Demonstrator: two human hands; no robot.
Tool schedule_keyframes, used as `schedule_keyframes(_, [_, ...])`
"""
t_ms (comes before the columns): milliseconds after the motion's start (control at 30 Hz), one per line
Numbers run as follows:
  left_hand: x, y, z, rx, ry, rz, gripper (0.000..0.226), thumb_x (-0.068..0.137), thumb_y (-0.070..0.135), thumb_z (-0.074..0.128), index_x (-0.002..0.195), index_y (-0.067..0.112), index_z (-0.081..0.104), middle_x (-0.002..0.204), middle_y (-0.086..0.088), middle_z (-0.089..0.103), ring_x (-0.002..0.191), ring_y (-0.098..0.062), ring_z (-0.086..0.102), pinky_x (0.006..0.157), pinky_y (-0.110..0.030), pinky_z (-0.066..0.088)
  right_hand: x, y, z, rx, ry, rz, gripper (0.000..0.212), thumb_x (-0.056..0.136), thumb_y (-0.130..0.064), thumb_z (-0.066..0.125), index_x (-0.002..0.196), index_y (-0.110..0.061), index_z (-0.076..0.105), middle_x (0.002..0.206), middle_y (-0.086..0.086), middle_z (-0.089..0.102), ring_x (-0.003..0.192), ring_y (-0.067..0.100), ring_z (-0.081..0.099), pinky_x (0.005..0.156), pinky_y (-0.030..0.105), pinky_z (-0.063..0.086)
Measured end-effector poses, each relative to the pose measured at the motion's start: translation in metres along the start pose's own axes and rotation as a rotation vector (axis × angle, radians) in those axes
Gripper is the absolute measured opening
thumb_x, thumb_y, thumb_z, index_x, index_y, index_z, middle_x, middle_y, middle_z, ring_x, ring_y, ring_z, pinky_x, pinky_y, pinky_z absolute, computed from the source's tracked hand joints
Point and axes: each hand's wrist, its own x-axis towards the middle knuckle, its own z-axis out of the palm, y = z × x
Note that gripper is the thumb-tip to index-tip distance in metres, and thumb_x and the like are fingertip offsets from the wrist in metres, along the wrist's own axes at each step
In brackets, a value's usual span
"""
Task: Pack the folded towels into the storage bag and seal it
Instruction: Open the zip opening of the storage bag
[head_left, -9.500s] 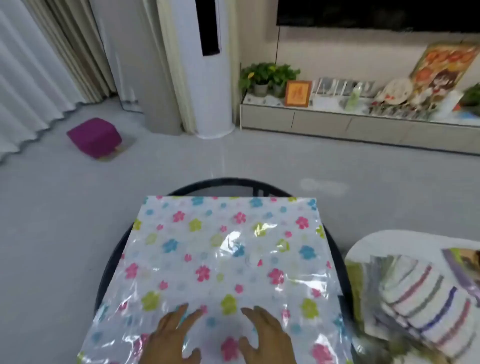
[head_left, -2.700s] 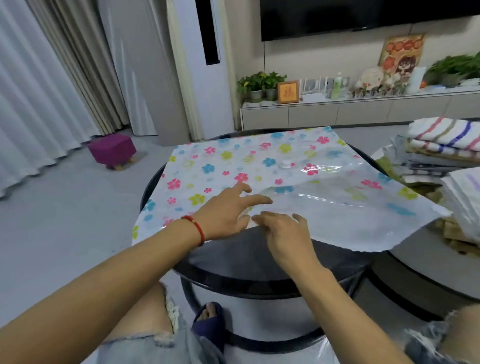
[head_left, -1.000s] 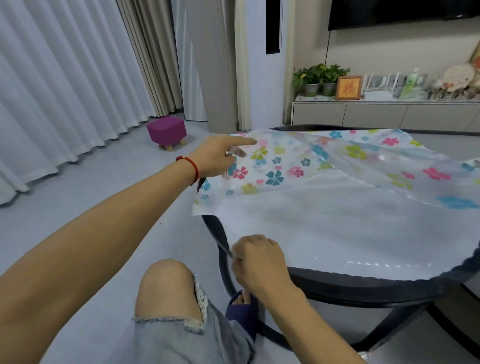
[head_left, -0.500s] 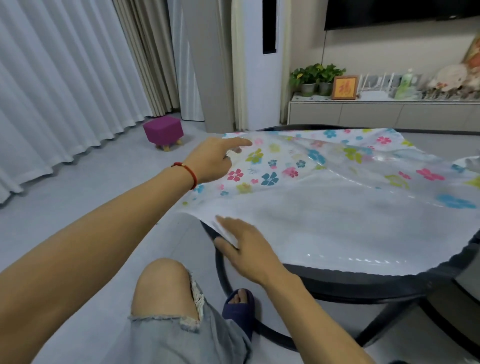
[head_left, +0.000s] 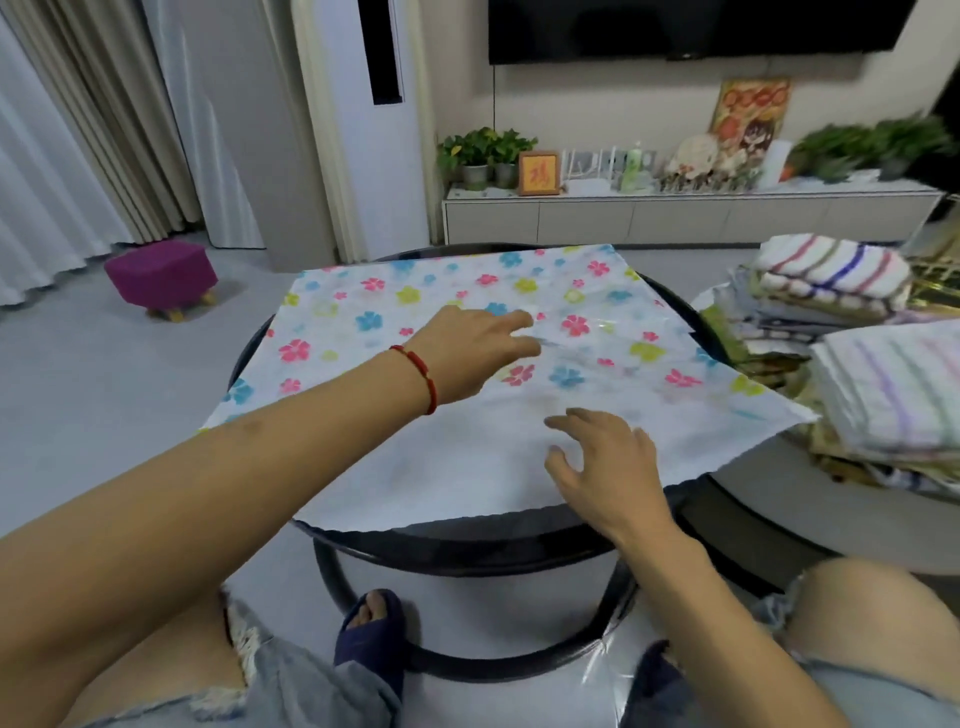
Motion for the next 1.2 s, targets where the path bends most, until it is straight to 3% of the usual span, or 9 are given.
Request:
schedule_keyframes(133, [0.03, -0.014, -0.006, -0.048, -0.004, -0.027, 0.069, 0.083, -0.003, 0.063, 0.139, 0.034, 0.046, 0.147, 0.0, 0.045, 0.1, -0.03, 0.063, 0.052, -0.03, 0.042, -0.001, 0.048, 0.009, -0.271, -0.316, 0.1, 0.059, 0.094, -0.075, 0.027, 0.149, -0.053, 0.024, 0.165, -0.002, 0.017, 0.153, 0.036, 0.006, 0.112, 0.076, 0.008])
schedule_keyframes(367, [0.047, -0.042, -0.02, -0.078, 0.005, -0.213, 0.07, 0.083, -0.002, 0.056, 0.142, 0.034, 0.043, 0.141, 0.001, 0.05, 0.113, -0.032, 0.059, 0.075, -0.046, 0.056, 0.05, 0.076, -0.006, -0.206, -0.426, -0.039, 0.062, 0.094, -0.07, 0.038, 0.153, -0.056, 0.026, 0.171, -0.007, 0.014, 0.158, 0.026, 0.002, 0.116, 0.073, -0.004])
schedule_keyframes(600, [0.053, -0.036, -0.016, -0.251, -0.055, -0.345, 0.064, 0.084, 0.008, 0.053, 0.142, 0.036, 0.044, 0.14, -0.002, 0.054, 0.118, -0.03, 0.055, 0.081, -0.043, 0.054, 0.048, 0.08, -0.019, -0.219, -0.37, -0.138, 0.056, 0.099, -0.054, 0.047, 0.154, -0.045, 0.038, 0.169, -0.003, 0.026, 0.158, 0.023, 0.014, 0.123, 0.064, 0.001])
schedule_keyframes(700, [0.059, -0.023, -0.009, -0.344, -0.045, -0.391, 0.051, 0.088, 0.024, 0.054, 0.137, 0.039, 0.049, 0.136, -0.002, 0.058, 0.115, -0.029, 0.057, 0.084, -0.044, 0.054, 0.036, 0.088, -0.042, -0.045, -0.125, -0.135, 0.041, 0.099, -0.036, 0.057, 0.139, -0.031, 0.063, 0.151, -0.001, 0.056, 0.142, 0.021, 0.046, 0.119, 0.049, 0.033])
schedule_keyframes(767, [0.063, -0.017, -0.007, -0.382, -0.036, -0.418, 0.047, 0.089, 0.033, 0.055, 0.135, 0.04, 0.05, 0.132, 0.0, 0.061, 0.115, -0.028, 0.057, 0.084, -0.042, 0.054, 0.033, 0.102, -0.068, -0.011, 0.113, -0.067, 0.031, 0.096, -0.027, 0.061, 0.123, -0.024, 0.074, 0.127, -0.002, 0.073, 0.118, 0.022, 0.063, 0.101, 0.041, 0.051])
schedule_keyframes(867, [0.07, -0.01, -0.006, -0.415, -0.015, -0.455, 0.046, 0.088, 0.035, 0.056, 0.134, 0.04, 0.052, 0.128, 0.002, 0.064, 0.112, -0.028, 0.058, 0.083, -0.041, 0.052, 0.03, 0.137, -0.115, -0.072, 0.362, 0.122, 0.02, 0.091, -0.019, 0.062, 0.102, -0.018, 0.079, 0.101, 0.004, 0.077, 0.094, 0.027, 0.068, 0.08, 0.042, 0.057])
schedule_keyframes(967, [0.078, -0.004, -0.006, -0.447, -0.018, -0.476, 0.047, 0.088, 0.036, 0.058, 0.134, 0.039, 0.053, 0.127, 0.0, 0.064, 0.111, -0.029, 0.058, 0.08, -0.04, 0.051, 0.029, 0.187, -0.161, -0.274, 0.494, 0.328, 0.022, 0.094, -0.013, 0.061, 0.104, -0.017, 0.08, 0.111, 0.012, 0.074, 0.105, 0.035, 0.064, 0.088, 0.049, 0.053])
schedule_keyframes(1100, [0.084, 0.0, -0.007, -0.483, -0.035, -0.489, 0.048, 0.087, 0.035, 0.06, 0.135, 0.037, 0.053, 0.129, 0.0, 0.064, 0.099, -0.028, 0.061, 0.08, -0.039, 0.055, 0.032, 0.25, -0.191, -0.354, 0.324, 0.653, 0.031, 0.103, -0.016, 0.053, 0.127, -0.028, 0.069, 0.148, 0.016, 0.048, 0.14, 0.038, 0.038, 0.111, 0.056, 0.034])
schedule_keyframes(1200, [0.086, 0.001, -0.006, -0.493, -0.03, -0.492, 0.048, 0.087, 0.035, 0.06, 0.134, 0.036, 0.054, 0.129, -0.001, 0.064, 0.086, -0.025, 0.06, 0.082, -0.041, 0.056, 0.032, 0.273, -0.198, -0.234, 0.163, 0.762, 0.031, 0.101, -0.033, 0.058, 0.133, -0.035, 0.057, 0.147, 0.022, 0.041, 0.139, 0.045, 0.035, 0.114, 0.059, 0.032])
